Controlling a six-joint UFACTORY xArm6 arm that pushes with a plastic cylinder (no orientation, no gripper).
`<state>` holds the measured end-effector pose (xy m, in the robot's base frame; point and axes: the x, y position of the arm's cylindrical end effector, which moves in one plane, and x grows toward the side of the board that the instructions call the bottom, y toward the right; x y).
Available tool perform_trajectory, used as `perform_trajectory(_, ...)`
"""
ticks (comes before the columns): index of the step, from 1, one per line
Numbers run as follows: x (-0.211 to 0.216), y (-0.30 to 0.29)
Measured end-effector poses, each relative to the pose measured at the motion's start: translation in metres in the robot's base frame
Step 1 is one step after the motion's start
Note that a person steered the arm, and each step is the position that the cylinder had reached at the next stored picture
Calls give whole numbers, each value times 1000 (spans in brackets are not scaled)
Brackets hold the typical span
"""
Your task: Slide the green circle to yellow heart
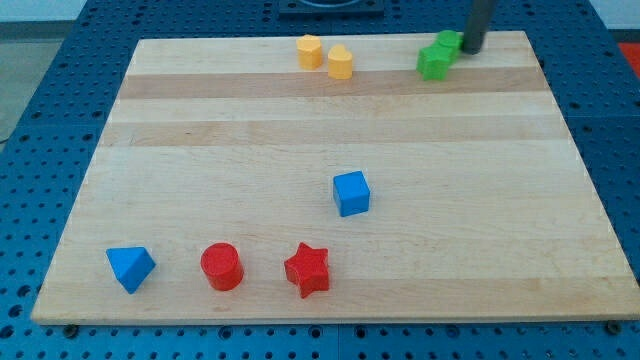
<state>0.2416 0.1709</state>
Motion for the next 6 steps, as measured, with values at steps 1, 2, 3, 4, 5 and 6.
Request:
perform_trajectory(1,31,-68)
perform_trajectory(2,89,-78)
perform_trajectory(3,111,-136)
perform_trajectory(4,142,-186)
perform_trajectory(5,194,-188)
perform_trajectory(6,197,-129)
